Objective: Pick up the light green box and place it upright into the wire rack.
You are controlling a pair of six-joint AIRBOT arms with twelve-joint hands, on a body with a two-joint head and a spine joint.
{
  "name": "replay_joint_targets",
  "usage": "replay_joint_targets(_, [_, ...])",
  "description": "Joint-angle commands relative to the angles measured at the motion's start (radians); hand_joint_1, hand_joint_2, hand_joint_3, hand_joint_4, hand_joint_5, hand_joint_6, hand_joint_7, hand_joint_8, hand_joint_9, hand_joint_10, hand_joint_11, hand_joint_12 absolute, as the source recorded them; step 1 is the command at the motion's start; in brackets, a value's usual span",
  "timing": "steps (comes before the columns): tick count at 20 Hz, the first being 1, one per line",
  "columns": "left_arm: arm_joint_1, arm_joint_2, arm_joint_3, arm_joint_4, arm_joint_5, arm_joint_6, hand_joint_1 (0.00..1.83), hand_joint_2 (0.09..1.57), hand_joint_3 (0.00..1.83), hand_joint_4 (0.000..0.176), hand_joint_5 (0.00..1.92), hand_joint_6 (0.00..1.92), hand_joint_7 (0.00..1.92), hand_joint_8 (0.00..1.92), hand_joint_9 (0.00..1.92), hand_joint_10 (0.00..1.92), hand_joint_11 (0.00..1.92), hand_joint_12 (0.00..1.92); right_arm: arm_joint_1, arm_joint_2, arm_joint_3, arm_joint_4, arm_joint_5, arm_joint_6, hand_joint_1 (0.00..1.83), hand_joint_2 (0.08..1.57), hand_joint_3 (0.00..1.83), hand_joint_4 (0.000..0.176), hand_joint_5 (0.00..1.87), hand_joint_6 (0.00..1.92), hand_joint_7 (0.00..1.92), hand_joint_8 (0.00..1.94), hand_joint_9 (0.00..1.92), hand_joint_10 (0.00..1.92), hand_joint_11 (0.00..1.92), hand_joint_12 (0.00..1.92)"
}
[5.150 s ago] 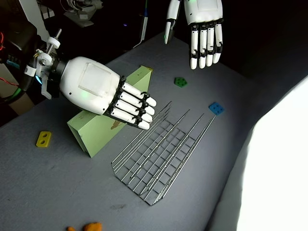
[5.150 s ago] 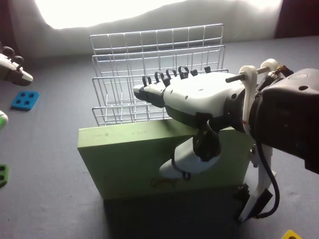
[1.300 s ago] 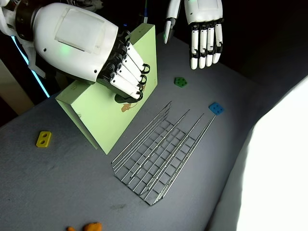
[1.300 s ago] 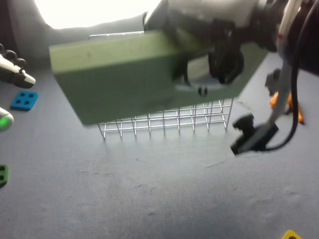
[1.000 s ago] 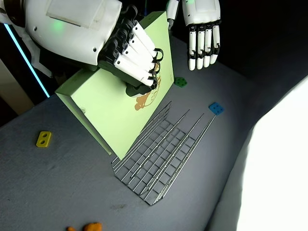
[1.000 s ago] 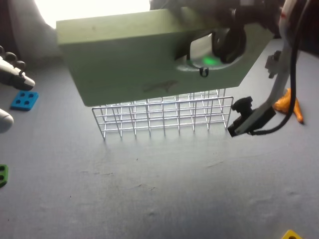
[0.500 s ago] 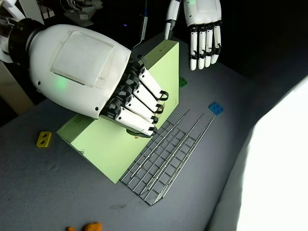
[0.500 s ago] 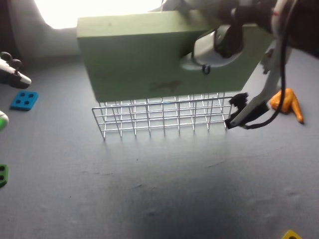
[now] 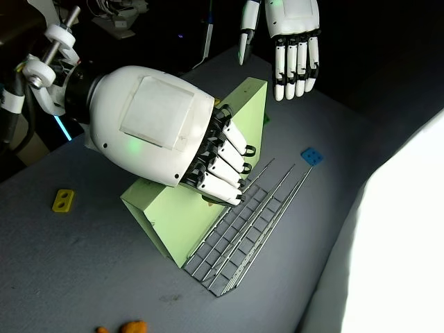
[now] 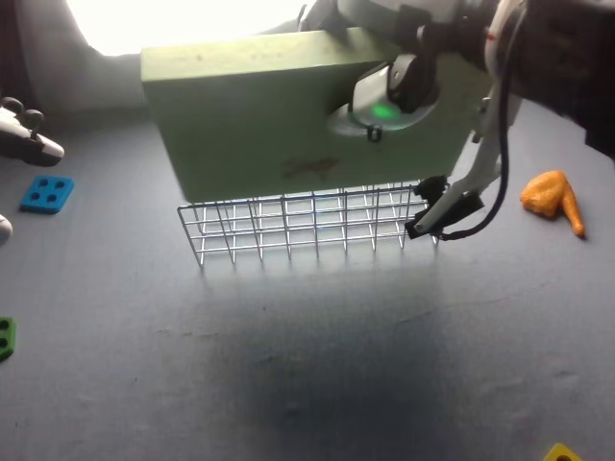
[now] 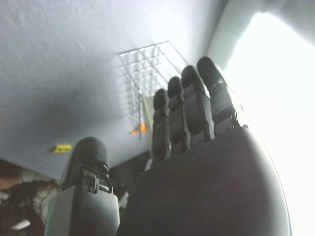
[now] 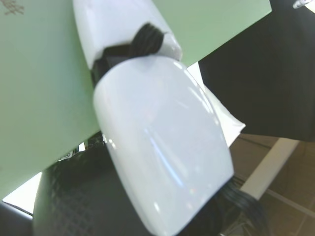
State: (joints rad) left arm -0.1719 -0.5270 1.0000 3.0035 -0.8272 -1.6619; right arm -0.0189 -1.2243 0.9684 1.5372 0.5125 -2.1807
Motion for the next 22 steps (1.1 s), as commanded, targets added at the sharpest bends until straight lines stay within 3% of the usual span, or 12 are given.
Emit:
replay_joint_targets(1, [-0.013,0.001,-0.002,0.008,0.081,0.001,0.19,1.3,0.01,0.004,0.23,0.01,0.26,0.0,0.19,0.01,0.0,0.44,0.008,0.002,0.008,-0.068,0.005,0.018,1.23,1.13,0.0,0.0,1.0,0.85,0.92,1.27,0.74,1.32,0.44,1.77])
replay_joint_targets(22, [-0.013,0.001,0.008,0.008,0.081,0.002,0.19,1.3,0.0,0.003,0.24,0.01,0.27,0.0,0.2,0.01,0.0,0.44,-0.108,-0.126,0.191,-0.069,-0.044,0.093,1.23,1.14,0.0,0.0,1.03,0.85,0.87,1.29,0.68,1.35,0.41,1.81])
